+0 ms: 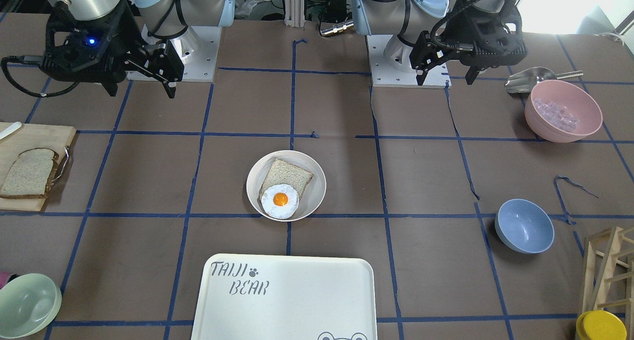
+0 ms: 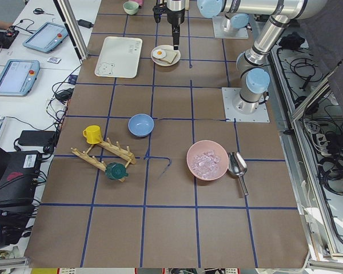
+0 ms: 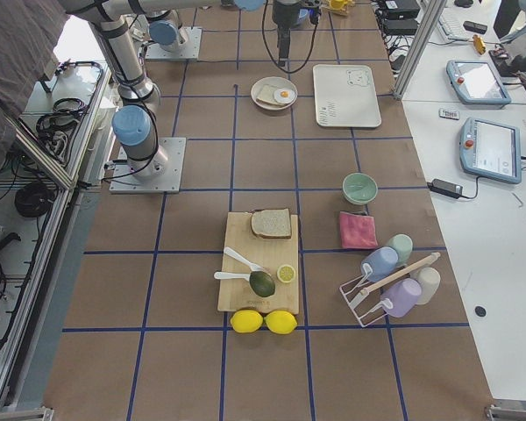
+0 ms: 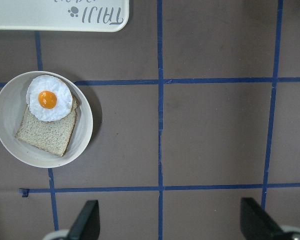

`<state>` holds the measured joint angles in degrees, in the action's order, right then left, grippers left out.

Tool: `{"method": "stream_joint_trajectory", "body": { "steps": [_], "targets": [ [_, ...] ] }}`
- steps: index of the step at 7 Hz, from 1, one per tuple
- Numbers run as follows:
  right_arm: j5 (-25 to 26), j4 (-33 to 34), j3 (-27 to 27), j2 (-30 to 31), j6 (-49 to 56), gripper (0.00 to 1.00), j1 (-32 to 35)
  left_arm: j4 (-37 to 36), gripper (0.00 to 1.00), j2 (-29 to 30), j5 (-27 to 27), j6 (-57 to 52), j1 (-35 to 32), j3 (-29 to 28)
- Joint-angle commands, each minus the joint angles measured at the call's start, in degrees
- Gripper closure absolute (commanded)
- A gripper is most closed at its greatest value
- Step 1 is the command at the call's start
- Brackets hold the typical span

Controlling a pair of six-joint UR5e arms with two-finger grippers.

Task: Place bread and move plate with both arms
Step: 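Move the right gripper toward the wooden cutting board holding the bread slice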

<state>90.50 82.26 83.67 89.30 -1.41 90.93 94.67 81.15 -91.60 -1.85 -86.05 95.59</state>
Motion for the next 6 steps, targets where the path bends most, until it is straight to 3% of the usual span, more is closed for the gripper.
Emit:
{"method": "stream_joint_trajectory", "body": {
  "steps": [1,6],
  "targets": [
    [0.0,-0.3,0.0,0.0,0.0,0.0,-0.1,0.0,0.0,0.0,-0.1,0.0,0.0,-0.1],
    [-1.6,0.4,-1.7,1.0,-1.1,0.0,0.6,0.1,0.0,-0.1,0.5,0.1,0.0,0.1]
  ]
}}
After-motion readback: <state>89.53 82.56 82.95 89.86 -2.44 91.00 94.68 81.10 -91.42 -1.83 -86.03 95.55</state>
